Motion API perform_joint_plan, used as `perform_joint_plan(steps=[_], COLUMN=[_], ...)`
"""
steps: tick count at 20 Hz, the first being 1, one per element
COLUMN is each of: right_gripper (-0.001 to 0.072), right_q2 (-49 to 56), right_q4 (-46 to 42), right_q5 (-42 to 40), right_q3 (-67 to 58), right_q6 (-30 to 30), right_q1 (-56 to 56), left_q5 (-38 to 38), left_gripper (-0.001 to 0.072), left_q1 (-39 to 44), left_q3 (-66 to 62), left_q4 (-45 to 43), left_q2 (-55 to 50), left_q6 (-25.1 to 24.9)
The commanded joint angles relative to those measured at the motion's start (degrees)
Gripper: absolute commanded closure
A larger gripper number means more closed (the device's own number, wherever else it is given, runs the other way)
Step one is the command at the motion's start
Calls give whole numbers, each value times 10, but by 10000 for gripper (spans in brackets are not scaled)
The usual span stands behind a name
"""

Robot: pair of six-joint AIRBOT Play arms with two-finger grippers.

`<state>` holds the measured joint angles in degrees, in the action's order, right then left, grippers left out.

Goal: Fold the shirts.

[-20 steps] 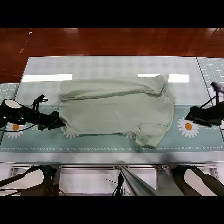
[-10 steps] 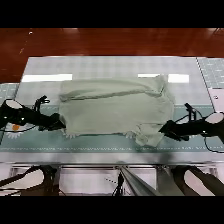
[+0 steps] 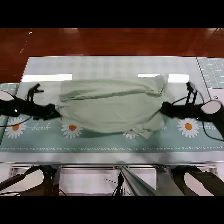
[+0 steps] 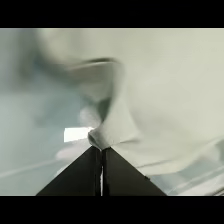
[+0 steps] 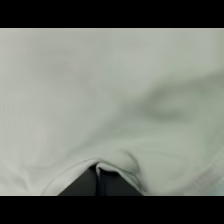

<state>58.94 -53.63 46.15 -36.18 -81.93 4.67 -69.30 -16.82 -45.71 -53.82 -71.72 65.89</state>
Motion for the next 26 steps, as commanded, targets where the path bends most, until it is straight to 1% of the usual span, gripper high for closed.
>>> perform_joint_plan(steps=[1, 3, 4, 5, 7, 9, 11, 13, 17, 18, 19, 20, 21, 22, 23, 24, 26], right_gripper=[688, 689, 689, 689, 689, 689, 689, 688, 687, 687, 684, 582, 352, 192, 178, 178, 191], right_q2=[-3, 9, 31, 59, 129, 193, 238, 265, 304, 310, 315, 315, 310, 298, 280, 256, 207], right_q4=[5, 5, 5, 5, 8, 9, 8, 8, 6, 6, 6, 6, 5, 3, -10, -44, -160], right_q5=[-72, -190, -215, -215, -208, -221, -232, -235, -236, -236, -236, -238, -239, -235, -230, -226, -221], right_q3=[-137, -183, -205, -225, -257, -276, -282, -282, -282, -282, -282, -282, -282, -282, -282, -282, -282], right_q6=[27, 16, 10, 10, 10, 9, -10, -26, -25, -25, -24, -24, -15, 8, 34, 48, 37], right_q1=[-4, -5, -4, -4, -15, -23, -21, -19, -19, -19, -19, -19, -17, -12, -3, 8, 38], left_q5=[12, 48, 77, 98, 95, 98, 114, 135, 163, 164, 165, 170, 173, 170, 156, 134, 83], left_gripper=[681, 681, 681, 681, 681, 681, 681, 681, 676, 642, 634, 472, 200, 29, 2, 2, 4], left_q1=[0, 2, 5, 12, 27, 34, 30, 28, 30, 30, 29, 26, 20, 13, 3, -10, -33], left_q3=[-120, -194, -215, -229, -237, -238, -238, -238, -238, -238, -238, -238, -238, -242, -248, -258, -278], left_q4=[77, 128, 137, 138, 138, 138, 138, 138, 159, 161, 161, 161, 162, 161, 161, 162, 161], left_q2=[29, 23, 17, 5, -38, -94, -145, -187, -242, -250, -255, -256, -255, -253, -250, -247, -238], left_q6=[-9, -9, -7, -7, -7, -7, -3, 28, 28, 27, 27, 27, 28, 28, 33, 34, 34])
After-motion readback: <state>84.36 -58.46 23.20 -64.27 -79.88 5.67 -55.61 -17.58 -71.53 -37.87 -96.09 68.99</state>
